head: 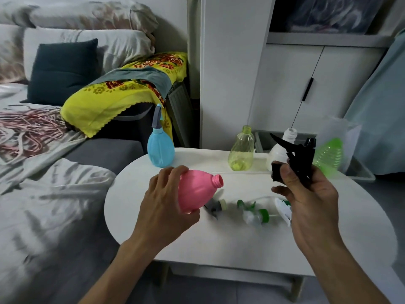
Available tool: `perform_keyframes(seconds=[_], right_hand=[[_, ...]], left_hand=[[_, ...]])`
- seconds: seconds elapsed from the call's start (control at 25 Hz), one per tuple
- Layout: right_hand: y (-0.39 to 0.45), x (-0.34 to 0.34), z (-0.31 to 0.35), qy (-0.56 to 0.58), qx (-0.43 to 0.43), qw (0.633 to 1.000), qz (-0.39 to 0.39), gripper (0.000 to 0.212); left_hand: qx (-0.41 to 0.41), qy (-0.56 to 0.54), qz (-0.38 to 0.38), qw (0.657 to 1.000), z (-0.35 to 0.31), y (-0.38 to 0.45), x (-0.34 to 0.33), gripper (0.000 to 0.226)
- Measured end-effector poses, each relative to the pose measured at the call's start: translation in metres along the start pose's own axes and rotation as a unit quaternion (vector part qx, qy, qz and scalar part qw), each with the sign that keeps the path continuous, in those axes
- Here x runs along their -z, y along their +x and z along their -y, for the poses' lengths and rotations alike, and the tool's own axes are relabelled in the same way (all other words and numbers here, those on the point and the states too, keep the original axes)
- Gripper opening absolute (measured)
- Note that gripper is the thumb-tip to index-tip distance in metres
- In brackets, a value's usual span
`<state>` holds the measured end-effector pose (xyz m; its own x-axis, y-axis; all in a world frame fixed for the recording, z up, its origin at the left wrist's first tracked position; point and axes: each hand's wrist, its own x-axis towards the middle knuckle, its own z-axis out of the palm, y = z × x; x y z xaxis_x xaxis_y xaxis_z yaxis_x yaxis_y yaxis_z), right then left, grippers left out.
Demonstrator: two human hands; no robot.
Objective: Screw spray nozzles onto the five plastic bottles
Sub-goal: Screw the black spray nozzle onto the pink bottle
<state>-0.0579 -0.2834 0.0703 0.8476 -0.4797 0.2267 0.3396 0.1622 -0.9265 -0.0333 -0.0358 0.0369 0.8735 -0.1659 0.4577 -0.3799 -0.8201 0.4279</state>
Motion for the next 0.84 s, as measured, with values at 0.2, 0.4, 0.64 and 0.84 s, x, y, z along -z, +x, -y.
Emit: perform_keyframes(seconds=[0.2, 0.4, 0.64, 0.84], right_hand=[[0.011, 0.012, 0.012, 0.024, 0.029, 0.999, -0.03, 0.032], [0.007, 0.011, -0.001, 0.0, -0.036, 0.998, 0.043, 0.039], [-0.008, -0.001, -0.017, -0.025, -0.024, 0.987, 0.156, 0.043], [-0.007, 0.003, -0.016, -0.052, 0.018, 0.97, 0.236, 0.033]], left_hand=[[0.02, 0.012, -0.019, 1.0, -0.004, 0.006, -0.001, 0.097], [-0.022, 0.007, -0.01, 1.0, -0.012, 0.008, -0.001, 0.096], [-0.097, 0.012, 0.004, 0.995, -0.026, 0.006, 0.0, 0.093], [-0.116, 0.021, 0.016, 0.993, -0.025, 0.004, 0.005, 0.091]])
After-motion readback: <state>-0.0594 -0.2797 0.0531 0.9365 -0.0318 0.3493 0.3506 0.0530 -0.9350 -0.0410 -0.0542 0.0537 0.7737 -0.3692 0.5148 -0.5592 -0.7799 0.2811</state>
